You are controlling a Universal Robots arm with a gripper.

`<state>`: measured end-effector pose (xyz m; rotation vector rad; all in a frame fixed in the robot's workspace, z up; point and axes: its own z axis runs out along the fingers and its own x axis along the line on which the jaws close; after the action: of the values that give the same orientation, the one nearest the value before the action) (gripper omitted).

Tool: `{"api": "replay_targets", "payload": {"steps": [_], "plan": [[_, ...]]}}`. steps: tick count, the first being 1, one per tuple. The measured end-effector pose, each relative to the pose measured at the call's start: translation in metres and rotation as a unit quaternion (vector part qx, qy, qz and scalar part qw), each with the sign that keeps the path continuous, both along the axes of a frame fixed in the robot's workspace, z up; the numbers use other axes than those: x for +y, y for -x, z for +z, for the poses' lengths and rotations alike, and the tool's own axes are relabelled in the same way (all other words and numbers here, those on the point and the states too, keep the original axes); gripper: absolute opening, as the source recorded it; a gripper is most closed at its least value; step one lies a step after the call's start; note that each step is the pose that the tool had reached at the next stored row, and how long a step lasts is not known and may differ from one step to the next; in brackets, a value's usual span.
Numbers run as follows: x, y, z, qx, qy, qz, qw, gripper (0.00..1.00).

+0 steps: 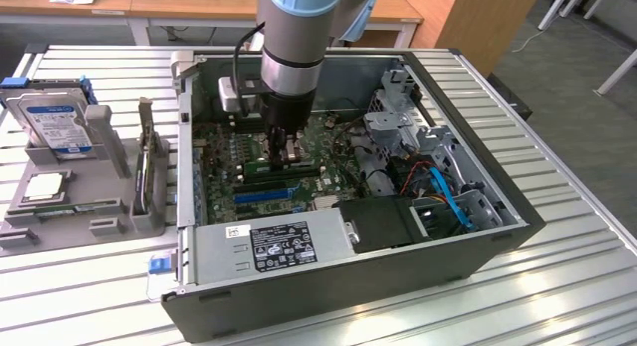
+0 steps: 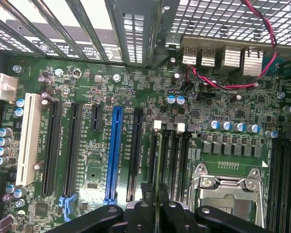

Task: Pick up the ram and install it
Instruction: 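Insert the ram into the slot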

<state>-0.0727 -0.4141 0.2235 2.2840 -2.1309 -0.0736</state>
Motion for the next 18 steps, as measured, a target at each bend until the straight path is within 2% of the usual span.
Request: {"api": "replay_targets", "payload": {"steps": [8,9,11,18], "plan": [[0.0,-0.0005,-0.0004,0.0,0.0,0.0,1.0,0.14],[0.0,-0.0005,-0.0007,-0.0006,0.0,0.0,1.0,0.14],[0.0,-0.0002,-0.001,-0.0038,0.0,0.0,1.0,0.14],[0.0,0.0002,-0.001,-0.0041,-0.0001,0.0,1.0,0.14]]}}
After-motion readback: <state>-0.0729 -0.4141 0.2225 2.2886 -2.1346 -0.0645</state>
